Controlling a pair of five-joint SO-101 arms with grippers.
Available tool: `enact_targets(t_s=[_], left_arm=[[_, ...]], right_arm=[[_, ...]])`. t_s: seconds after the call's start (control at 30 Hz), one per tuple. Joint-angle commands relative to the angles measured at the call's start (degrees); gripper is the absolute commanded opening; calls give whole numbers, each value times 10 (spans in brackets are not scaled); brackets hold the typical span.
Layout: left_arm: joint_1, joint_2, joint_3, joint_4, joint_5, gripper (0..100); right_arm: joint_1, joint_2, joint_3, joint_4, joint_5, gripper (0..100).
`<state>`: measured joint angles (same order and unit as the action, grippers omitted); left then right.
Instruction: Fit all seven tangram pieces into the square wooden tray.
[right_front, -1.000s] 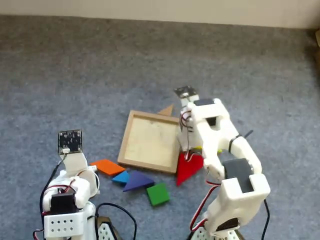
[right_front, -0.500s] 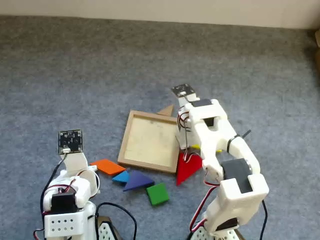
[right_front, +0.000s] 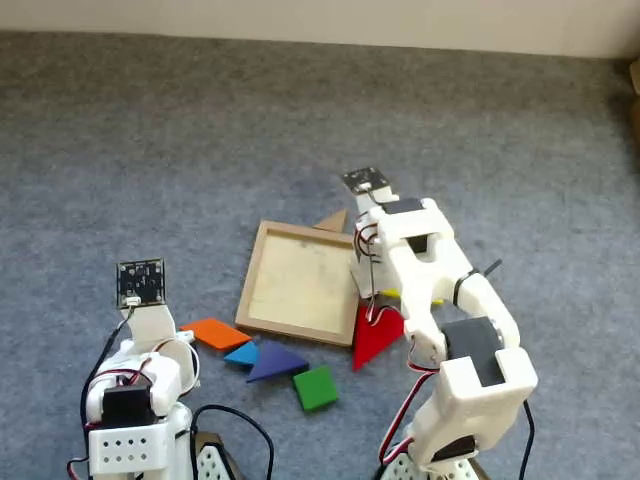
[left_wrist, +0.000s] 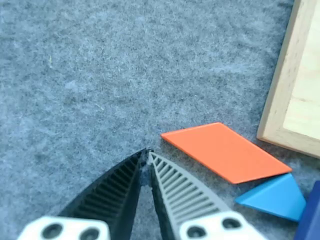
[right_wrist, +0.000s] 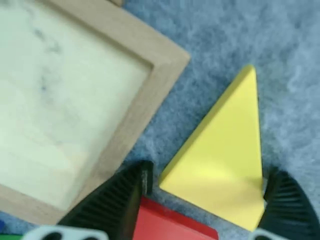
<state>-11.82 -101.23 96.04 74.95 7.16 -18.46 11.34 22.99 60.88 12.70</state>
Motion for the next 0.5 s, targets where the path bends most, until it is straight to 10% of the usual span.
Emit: enact_targets(t_s=[0.0, 0.47], left_arm=[[6, -30, 11, 3, -5, 6], [6, -30, 11, 3, -5, 6]], right_arm=[[-1, -2, -29, -22, 2, 245], [3, -7, -33, -2, 3, 220]])
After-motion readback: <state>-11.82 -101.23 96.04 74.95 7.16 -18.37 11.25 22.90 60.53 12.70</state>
